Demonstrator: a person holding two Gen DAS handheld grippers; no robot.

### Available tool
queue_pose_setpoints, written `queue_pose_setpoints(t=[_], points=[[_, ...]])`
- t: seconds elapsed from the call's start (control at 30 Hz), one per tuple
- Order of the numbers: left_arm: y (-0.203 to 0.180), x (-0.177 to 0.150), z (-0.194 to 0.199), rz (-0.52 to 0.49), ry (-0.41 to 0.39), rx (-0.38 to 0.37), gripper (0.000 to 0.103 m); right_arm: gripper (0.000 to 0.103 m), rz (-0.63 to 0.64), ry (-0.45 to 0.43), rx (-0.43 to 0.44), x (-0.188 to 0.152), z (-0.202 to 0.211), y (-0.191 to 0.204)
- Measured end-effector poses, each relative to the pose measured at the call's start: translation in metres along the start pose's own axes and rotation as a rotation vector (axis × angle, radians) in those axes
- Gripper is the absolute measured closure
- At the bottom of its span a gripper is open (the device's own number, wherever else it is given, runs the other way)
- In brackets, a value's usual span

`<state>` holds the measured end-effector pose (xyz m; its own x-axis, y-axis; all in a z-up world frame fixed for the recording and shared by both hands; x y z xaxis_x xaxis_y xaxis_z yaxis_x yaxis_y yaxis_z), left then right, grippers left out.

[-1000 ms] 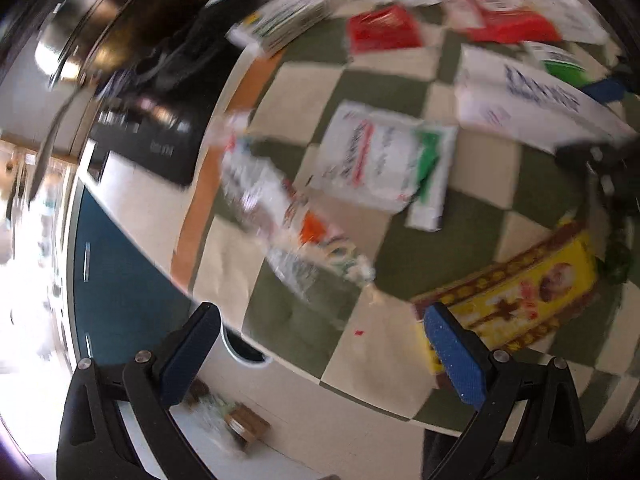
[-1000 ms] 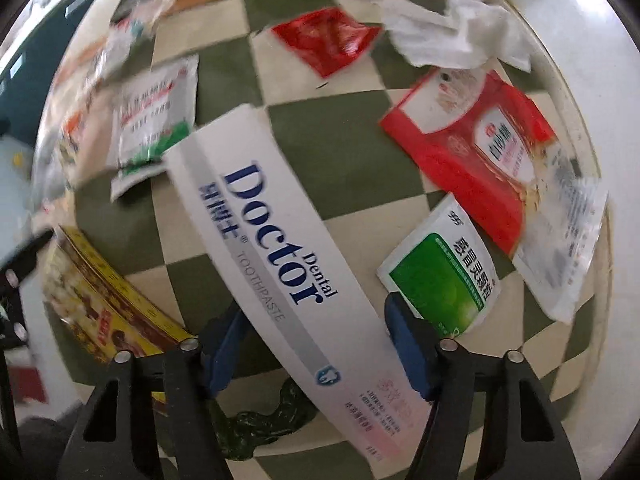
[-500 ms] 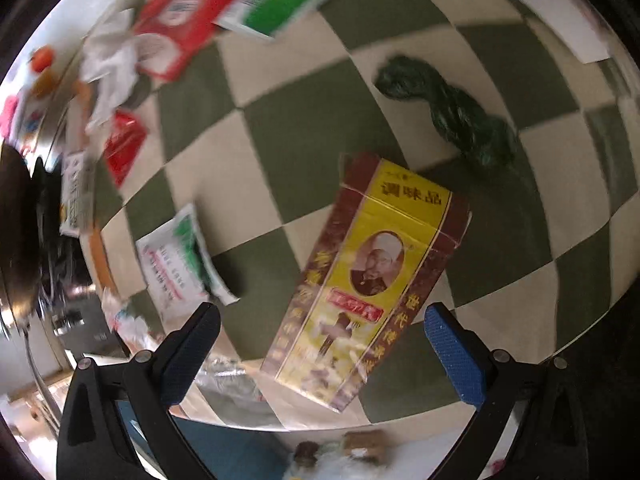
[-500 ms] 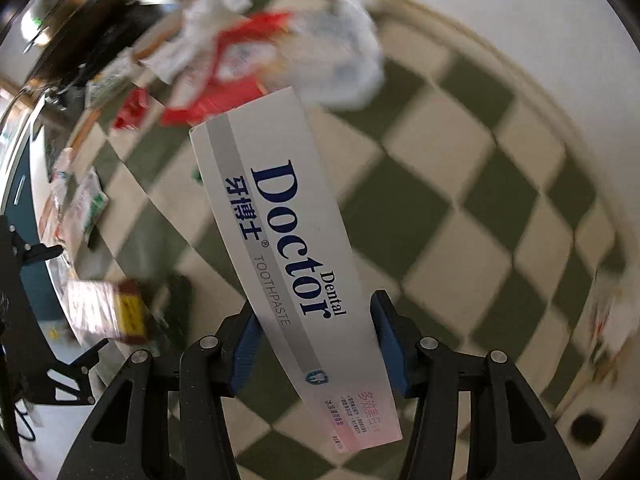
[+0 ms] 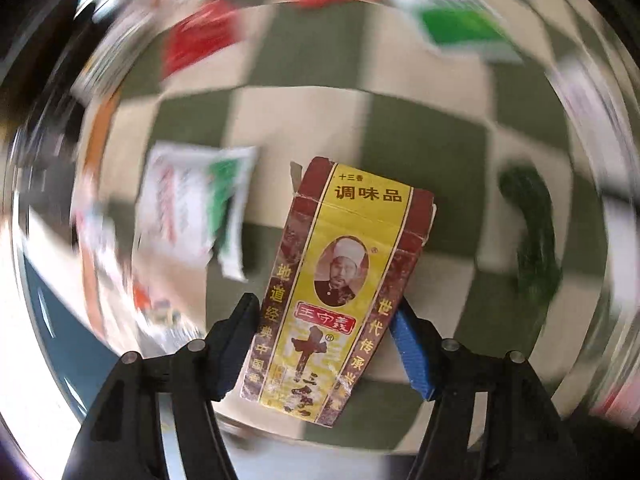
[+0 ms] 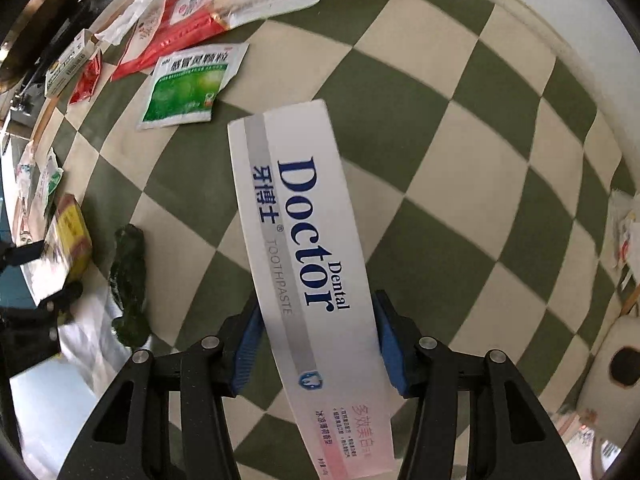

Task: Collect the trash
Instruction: 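Carry both held boxes down over the white trash bin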

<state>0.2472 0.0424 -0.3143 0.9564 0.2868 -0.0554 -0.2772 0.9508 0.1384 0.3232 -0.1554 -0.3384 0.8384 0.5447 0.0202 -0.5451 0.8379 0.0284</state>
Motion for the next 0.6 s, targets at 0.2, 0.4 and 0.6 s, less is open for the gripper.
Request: queue_pose_setpoints(t=[0.2,0.4,0.6], points=[[0.012,0.008,-0.007,0.159,-0.006,-0.028,0.037,0.040,0.055,0.042,-0.036,-0.029,-0.005,0.023],[0.017,0.002,-0.004,0.105,-0.039,-0.019,0.044,0.054,0.070,0.013,-0.052,-0.050,-0.010,0.027],[0.007,-0.027,0.030,0.120,-0.144,0.021,0.045,0.055,0.057,-0.099,-0.015,-0.057,0.019,0.029]])
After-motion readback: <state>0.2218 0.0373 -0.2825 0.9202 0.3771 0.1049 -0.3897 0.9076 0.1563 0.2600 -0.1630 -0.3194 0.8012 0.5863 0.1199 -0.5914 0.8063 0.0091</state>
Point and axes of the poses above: each gripper's, at about its wrist camera, not at the fingertips, and z roughly against the way its jaws point, y to its left, x to its top, the point moved 2 cm from there along -z, roughly the way its jaws point, and after that the axes turned 5 degrees about z, right-handed, at the moved point
